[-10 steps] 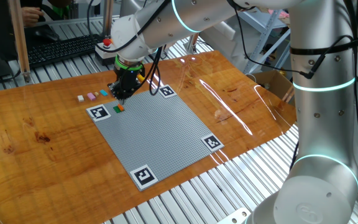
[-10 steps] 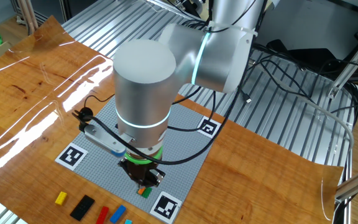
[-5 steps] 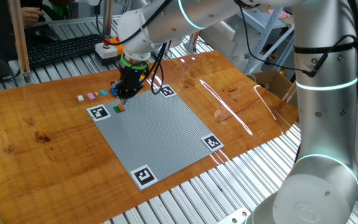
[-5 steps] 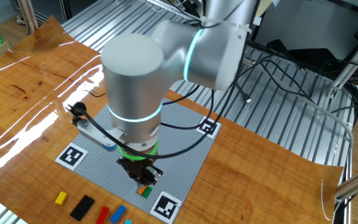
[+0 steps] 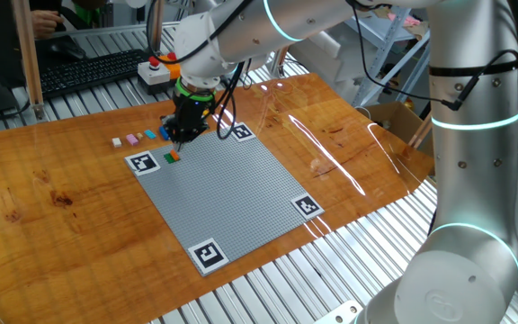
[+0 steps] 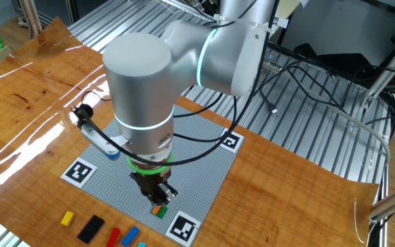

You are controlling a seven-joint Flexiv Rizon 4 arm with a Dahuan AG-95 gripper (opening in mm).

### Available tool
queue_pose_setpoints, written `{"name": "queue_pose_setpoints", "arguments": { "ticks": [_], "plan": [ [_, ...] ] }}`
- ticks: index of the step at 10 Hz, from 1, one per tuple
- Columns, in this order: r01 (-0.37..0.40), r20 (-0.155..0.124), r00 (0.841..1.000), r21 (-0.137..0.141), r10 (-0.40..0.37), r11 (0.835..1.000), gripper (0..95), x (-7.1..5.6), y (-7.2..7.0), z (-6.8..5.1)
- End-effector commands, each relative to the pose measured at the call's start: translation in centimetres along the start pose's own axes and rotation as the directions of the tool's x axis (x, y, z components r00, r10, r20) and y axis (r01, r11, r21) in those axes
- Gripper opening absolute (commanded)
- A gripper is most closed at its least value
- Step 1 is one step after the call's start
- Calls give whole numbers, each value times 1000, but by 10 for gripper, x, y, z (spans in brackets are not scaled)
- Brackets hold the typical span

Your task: Stack small Lego blocks one on top of the other

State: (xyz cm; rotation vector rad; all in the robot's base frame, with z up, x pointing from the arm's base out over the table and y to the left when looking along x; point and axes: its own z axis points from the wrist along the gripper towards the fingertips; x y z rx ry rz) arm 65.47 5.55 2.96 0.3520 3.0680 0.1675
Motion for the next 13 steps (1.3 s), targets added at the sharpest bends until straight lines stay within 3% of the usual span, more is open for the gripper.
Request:
{"name": "queue_pose_setpoints", "arguments": {
  "ticks": [1,4,5,7,9,11,13],
  "plan": [
    [-89,6,996,16,89,996,0,0,0,-3],
    [-203,14,979,30,203,979,0,0,0,-3],
    [-278,17,961,27,277,960,0,0,0,-3],
    [-390,21,921,27,389,920,0,0,0,-3],
    [-491,24,871,30,490,871,0,0,0,-3],
    [-584,30,812,34,583,811,0,0,0,-3],
    [-643,30,766,34,642,765,0,0,0,-3]
  ]
}}
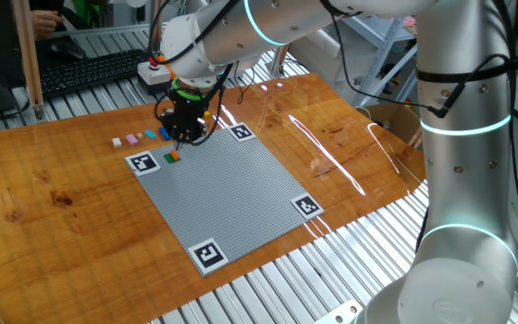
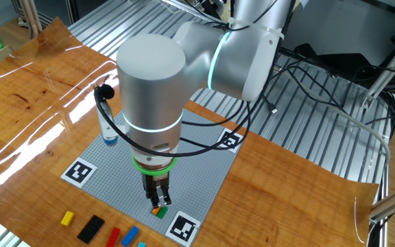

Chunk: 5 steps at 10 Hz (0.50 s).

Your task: Stack small Lego blocks one on top of the other

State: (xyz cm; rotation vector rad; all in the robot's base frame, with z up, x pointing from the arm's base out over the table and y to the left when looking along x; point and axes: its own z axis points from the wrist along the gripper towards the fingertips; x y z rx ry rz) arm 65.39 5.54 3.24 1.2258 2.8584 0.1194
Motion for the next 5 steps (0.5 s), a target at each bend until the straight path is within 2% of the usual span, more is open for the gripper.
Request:
{"name": "queue_pose_setpoints", "arguments": {
  "ticks": [1,5],
  "plan": [
    [-144,-4,990,5,144,990,0,0,1,0],
    [-234,-4,972,2,234,972,0,0,1,0]
  ]
}}
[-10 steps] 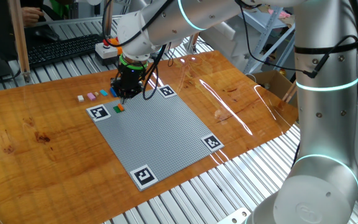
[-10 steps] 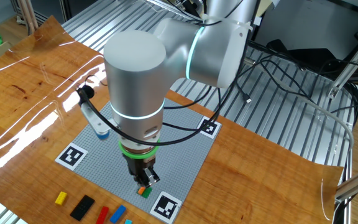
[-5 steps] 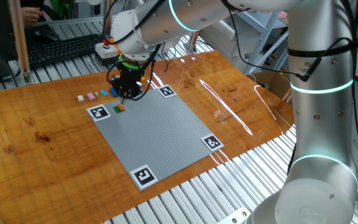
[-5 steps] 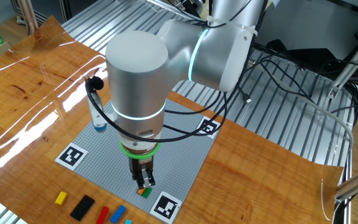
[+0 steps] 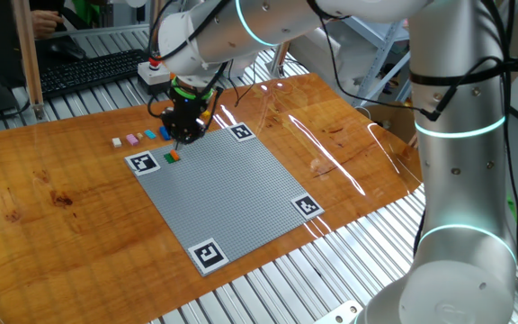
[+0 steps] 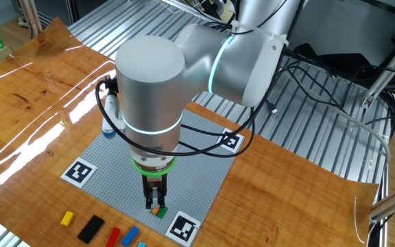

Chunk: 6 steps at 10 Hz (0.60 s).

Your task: Stack small Lego blocks one on top of the other

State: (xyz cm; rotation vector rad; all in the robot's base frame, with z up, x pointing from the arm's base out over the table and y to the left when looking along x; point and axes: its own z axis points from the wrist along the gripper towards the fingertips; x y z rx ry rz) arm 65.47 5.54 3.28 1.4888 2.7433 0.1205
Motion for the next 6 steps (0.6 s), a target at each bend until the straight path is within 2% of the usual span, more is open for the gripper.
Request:
{"name": "queue_pose_setpoints", "arguments": {
  "ticks": [1,6],
  "plan": [
    [-83,-1,997,-4,83,997,0,0,1,0],
    [-172,-14,985,-7,172,985,0,0,4,2]
  ]
}}
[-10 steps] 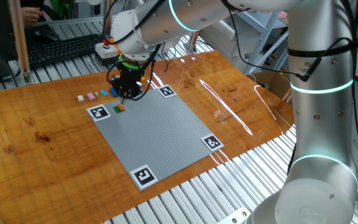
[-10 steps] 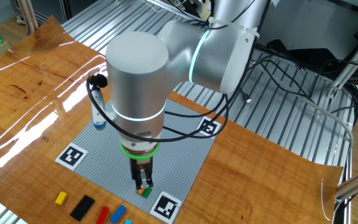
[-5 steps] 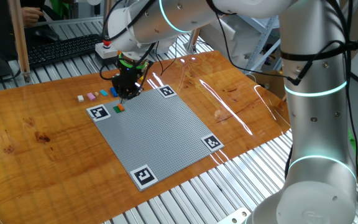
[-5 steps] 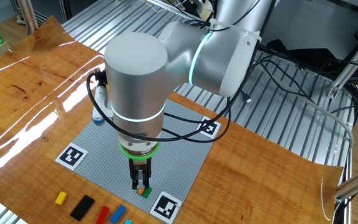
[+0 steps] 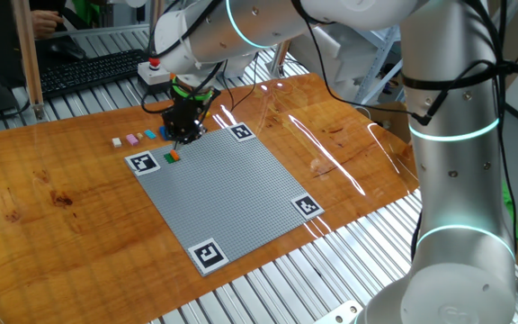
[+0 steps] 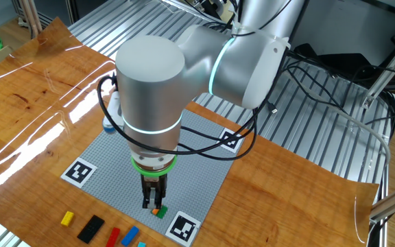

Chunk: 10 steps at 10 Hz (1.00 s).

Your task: Stack small Lego blocks one on top of the other

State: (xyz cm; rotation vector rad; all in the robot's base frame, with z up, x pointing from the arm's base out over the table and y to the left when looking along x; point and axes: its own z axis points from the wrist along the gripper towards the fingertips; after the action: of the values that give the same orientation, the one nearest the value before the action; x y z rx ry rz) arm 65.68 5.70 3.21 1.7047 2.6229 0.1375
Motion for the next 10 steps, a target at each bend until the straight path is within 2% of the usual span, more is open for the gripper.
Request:
{"name": "queue_pose_setpoints", "arguments": {
  "ticks": [1,5,10],
  "plan": [
    [-21,-17,1000,-3,21,1000,0,-1,2,2],
    [-28,-28,999,0,28,1000,0,-1,2,3],
    [-39,-27,999,5,39,999,0,-1,1,3]
  ]
}}
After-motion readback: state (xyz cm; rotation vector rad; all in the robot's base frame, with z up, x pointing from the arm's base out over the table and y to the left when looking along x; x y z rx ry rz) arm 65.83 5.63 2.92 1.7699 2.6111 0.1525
